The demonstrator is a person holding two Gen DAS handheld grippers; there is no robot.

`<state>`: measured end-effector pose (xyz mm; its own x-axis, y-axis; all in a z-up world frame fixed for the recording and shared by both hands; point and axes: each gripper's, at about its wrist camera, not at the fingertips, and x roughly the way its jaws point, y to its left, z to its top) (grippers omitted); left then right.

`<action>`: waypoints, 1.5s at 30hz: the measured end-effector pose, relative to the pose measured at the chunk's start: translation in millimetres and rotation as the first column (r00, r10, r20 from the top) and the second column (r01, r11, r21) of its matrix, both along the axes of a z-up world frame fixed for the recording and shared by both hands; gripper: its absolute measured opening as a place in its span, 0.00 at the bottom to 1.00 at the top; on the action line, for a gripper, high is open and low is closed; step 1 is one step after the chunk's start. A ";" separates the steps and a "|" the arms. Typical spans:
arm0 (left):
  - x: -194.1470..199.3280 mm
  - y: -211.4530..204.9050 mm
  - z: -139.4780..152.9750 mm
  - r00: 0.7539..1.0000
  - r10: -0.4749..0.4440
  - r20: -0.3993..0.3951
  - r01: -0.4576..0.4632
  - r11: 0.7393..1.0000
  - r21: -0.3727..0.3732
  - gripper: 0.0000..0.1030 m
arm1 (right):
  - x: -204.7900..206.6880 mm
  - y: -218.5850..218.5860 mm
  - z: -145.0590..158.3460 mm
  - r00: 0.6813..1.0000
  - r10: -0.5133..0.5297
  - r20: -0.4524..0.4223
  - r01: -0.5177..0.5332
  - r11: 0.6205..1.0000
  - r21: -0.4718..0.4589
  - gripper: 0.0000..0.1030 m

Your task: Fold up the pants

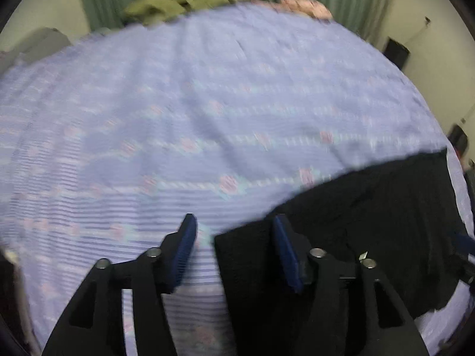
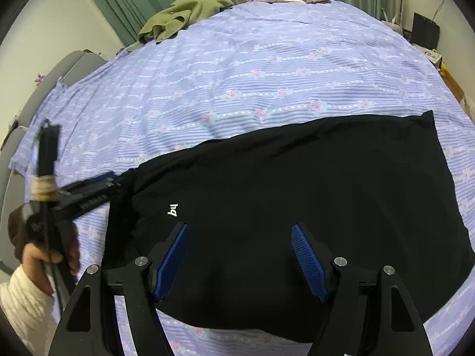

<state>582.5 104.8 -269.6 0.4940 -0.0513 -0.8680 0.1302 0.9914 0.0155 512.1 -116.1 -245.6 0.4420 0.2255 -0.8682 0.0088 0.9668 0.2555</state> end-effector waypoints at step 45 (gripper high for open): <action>-49.2 46.8 -78.2 0.928 -0.057 -0.369 -0.235 0.679 -0.696 0.29 | -31.1 36.9 -7.9 0.990 0.138 -0.043 -0.139 0.990 -0.015 0.70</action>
